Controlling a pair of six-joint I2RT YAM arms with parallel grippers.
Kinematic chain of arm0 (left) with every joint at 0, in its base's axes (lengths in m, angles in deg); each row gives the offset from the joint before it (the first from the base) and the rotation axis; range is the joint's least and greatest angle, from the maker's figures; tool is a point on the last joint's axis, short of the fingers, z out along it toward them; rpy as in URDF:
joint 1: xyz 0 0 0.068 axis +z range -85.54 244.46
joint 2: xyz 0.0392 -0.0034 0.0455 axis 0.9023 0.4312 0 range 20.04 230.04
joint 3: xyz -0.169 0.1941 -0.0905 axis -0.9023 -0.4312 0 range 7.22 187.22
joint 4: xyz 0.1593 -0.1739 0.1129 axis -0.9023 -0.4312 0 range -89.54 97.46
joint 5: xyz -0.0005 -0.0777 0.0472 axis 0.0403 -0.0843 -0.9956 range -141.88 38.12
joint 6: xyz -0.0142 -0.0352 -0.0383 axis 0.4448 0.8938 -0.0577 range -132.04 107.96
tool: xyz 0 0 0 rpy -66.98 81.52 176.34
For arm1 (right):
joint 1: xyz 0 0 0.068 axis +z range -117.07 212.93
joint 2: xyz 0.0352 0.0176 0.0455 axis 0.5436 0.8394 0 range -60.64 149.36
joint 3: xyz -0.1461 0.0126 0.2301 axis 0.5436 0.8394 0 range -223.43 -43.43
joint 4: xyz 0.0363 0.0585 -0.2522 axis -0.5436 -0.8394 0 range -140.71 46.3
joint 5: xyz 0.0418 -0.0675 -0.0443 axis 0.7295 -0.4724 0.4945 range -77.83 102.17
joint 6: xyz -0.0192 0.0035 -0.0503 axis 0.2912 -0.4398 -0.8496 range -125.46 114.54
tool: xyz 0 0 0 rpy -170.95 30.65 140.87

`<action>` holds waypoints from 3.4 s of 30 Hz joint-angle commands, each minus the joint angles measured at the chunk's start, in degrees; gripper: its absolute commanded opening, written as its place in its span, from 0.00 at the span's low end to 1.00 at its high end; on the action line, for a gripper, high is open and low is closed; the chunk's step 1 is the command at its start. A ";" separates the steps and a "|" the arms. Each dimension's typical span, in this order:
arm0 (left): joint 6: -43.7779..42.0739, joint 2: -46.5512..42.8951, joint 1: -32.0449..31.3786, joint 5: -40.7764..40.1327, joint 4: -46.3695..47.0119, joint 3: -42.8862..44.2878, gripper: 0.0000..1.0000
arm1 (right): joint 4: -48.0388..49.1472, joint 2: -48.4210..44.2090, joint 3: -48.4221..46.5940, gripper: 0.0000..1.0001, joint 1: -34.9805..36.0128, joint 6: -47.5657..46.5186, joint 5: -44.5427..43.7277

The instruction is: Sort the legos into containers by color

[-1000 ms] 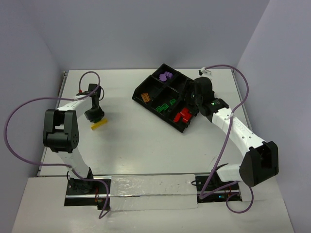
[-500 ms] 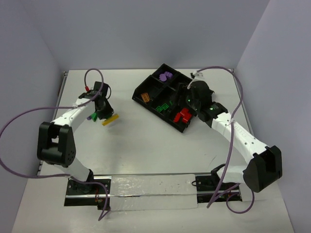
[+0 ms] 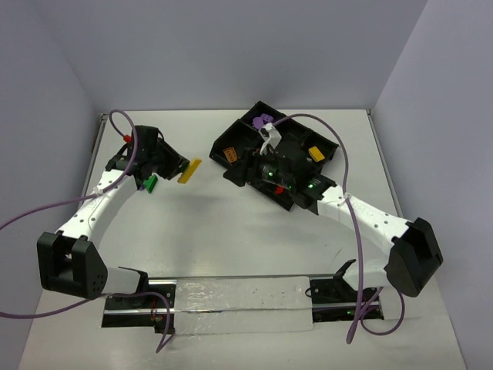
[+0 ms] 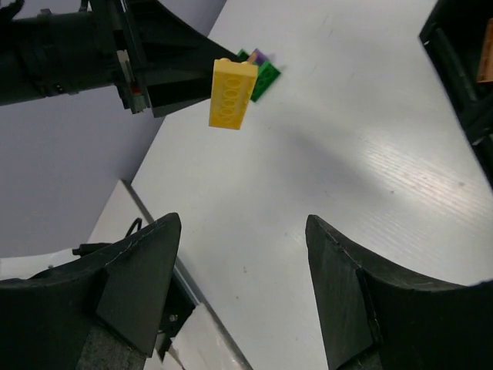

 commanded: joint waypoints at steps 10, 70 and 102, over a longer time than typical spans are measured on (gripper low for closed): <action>0.66 -2.90 -0.98 4.24 1.82 1.61 0.16 | 5.44 12.93 -10.16 0.77 3.10 5.47 -0.11; -4.31 -2.39 1.39 -0.44 -2.41 5.60 0.14 | 0.18 11.90 -11.55 0.00 3.10 2.47 -6.91; -27.01 32.71 -7.12 5.84 -16.63 45.70 0.16 | -42.17 10.35 -30.32 0.00 -30.96 -7.04 -33.48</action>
